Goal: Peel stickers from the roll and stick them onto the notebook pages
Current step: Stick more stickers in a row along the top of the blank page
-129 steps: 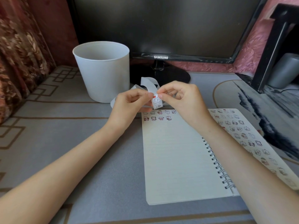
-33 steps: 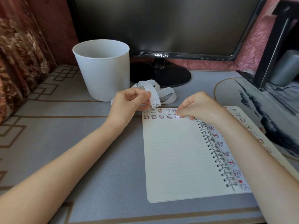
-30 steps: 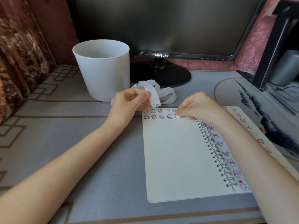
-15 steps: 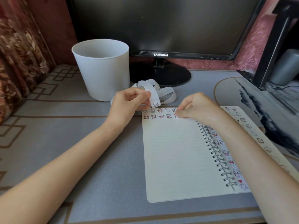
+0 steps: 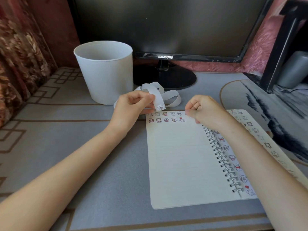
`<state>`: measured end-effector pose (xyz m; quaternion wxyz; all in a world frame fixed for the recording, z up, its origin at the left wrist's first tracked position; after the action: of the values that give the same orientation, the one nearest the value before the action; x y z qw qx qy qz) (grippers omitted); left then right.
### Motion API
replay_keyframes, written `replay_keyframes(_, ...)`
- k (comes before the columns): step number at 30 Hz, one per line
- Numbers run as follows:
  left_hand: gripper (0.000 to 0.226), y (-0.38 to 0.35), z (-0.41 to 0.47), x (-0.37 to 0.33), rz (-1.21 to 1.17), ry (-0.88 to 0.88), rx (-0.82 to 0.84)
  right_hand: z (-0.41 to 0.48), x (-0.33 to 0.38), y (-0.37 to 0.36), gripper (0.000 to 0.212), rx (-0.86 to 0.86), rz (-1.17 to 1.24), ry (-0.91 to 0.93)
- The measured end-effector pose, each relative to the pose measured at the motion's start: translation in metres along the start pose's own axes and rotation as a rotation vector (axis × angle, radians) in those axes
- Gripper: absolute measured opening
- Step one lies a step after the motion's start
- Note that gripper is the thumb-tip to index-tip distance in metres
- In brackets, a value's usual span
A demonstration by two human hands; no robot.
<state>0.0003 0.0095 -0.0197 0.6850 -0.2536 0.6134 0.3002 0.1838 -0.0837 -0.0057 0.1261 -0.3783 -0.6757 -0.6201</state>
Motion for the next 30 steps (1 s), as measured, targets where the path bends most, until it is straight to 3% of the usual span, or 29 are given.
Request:
replay_keyframes(6, 0.016, -0.0001, 0.0008, 0.0008, 0.001, 0.003, -0.004, -0.0011, 0.0023, -0.005, 0.04, -0.006, -0.109, -0.022)
replay_keyframes(14, 0.014, -0.0001, 0.0012, 0.0017, 0.014, 0.006, -0.016, 0.0034, -0.0028, -0.0049, 0.008, -0.049, -0.099, 0.01)
replay_keyframes(20, 0.014, -0.0001, 0.0011, 0.0019, 0.017, 0.007, -0.014, 0.0, -0.0026, -0.0025, 0.027, 0.041, -0.026, 0.027)
replay_keyframes(25, 0.015, 0.0003, 0.0014, 0.0021, 0.011, 0.008, -0.015, 0.0029, -0.0049, -0.0013, 0.018, 0.1, 0.003, 0.036)
replay_keyframes(30, 0.016, 0.0005, 0.0015, 0.0027, 0.017, 0.013, -0.016, 0.0017, -0.0046, -0.0012, 0.01, 0.039, 0.037, 0.045)
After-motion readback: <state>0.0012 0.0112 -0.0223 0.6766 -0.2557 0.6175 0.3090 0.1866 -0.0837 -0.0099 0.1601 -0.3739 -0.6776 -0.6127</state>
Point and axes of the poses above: each hand's wrist, its own z-axis towards the middle knuckle, its own y-axis out of the back of the hand, x = y × z, the point moved 3 cm from there along z, towards the middle knuckle, and after that the axes turned 14 degrees about x, right-handed, at the moved point
